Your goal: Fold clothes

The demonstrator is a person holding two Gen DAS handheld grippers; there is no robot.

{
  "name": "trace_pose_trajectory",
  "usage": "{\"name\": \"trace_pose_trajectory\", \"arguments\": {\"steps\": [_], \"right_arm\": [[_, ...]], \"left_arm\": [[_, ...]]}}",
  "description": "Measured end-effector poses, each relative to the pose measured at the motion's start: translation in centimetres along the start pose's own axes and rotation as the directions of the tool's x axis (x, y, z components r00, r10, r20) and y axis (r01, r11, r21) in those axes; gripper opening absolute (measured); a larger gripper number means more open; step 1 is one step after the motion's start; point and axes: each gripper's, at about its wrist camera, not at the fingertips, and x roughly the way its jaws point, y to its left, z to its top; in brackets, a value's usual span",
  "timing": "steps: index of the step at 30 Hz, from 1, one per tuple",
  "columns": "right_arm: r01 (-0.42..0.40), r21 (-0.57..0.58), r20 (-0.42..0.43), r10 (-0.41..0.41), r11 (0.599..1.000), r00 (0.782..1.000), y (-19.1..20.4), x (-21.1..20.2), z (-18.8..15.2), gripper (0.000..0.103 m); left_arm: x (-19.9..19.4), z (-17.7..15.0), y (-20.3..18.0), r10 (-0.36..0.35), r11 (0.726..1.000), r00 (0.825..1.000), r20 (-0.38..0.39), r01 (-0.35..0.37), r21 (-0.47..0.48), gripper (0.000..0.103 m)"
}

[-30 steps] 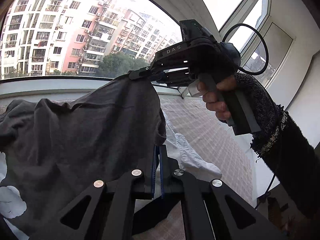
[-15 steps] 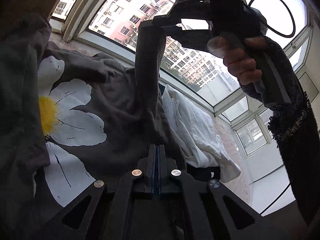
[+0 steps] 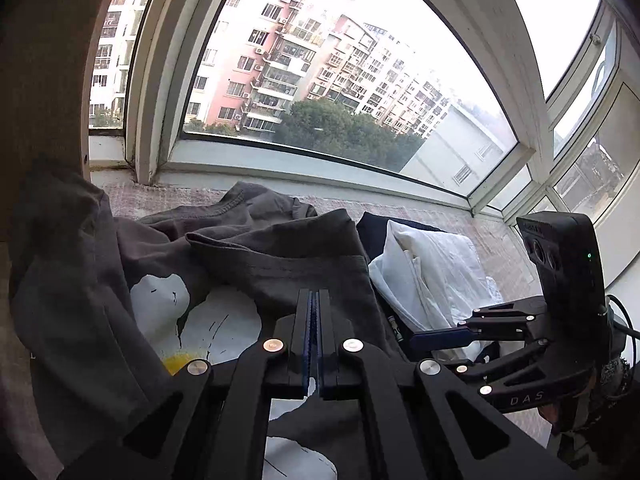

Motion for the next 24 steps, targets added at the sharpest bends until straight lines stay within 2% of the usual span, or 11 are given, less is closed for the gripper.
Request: {"name": "trace_pose_trajectory", "arguments": {"steps": [3, 4, 5, 11, 14, 16, 17, 19, 20, 22, 24], "right_arm": [[-0.056, -0.017, 0.007, 0.056, 0.998, 0.998, -0.5, 0.8, 0.7, 0.036], [-0.065, -0.047, 0.009, 0.065, 0.997, 0.998, -0.3, 1.0, 0.8, 0.015], [-0.062, -0.086, 0.0, 0.062, 0.994, 0.998, 0.1, 1.1, 0.8, 0.007], [-0.177, -0.216, -0.026, 0.175, 0.96, 0.984, 1.5, -1.1, -0.8, 0.007], [-0.307, -0.312, -0.109, 0.287, 0.899, 0.952, 2.3, -1.5, -2.3, 0.012], [-0.334, -0.279, -0.132, 0.308, 0.901, 0.942, 1.7, -1.7, -2.5, 0.019], [-0.329, -0.242, -0.119, 0.308, 0.913, 0.944, 1.0, -1.9, -2.2, 0.02], [-0.249, -0.148, -0.016, 0.249, 0.957, 0.968, -1.0, -2.7, -0.6, 0.021], [-0.17, -0.106, 0.039, 0.175, 0.98, 0.984, -1.7, -3.0, 0.6, 0.024], [-0.03, -0.063, 0.091, 0.035, 0.998, 0.995, -2.0, -3.1, 2.8, 0.041], [-0.016, -0.057, 0.092, 0.021, 0.998, 0.996, -2.0, -2.4, 4.8, 0.045]], "left_arm": [[1.3, 1.1, 1.0, 0.032, 0.999, 0.999, -0.026, -0.033, -0.012, 0.0], [1.5, 1.1, 1.4, 0.036, 0.999, 0.999, -0.033, -0.036, -0.02, 0.0], [1.3, 1.1, 1.6, 0.033, 0.999, 0.999, -0.03, -0.034, -0.022, 0.0], [-1.0, 0.1, 2.1, 0.006, 0.999, 1.0, -0.015, -0.007, -0.035, 0.0], [-2.1, -0.6, 1.9, 0.001, 1.0, 1.0, -0.015, -0.002, -0.022, 0.002], [-2.7, -1.1, 1.7, -0.008, 1.0, 1.0, -0.015, 0.008, -0.014, 0.009], [-3.0, -1.3, 1.4, -0.017, 1.0, 1.0, -0.015, 0.016, -0.01, 0.01], [-2.8, -1.7, 0.3, 0.001, 1.0, 1.0, -0.027, -0.001, 0.025, 0.01], [-2.7, -1.9, -0.2, 0.011, 0.999, 0.999, -0.033, -0.009, 0.042, 0.01], [-2.2, -2.3, -1.5, 0.028, 0.997, 0.998, -0.048, -0.025, 0.075, 0.012], [-1.2, -2.9, -3.1, 0.045, 0.994, 0.997, -0.062, -0.038, 0.107, 0.02]]}}
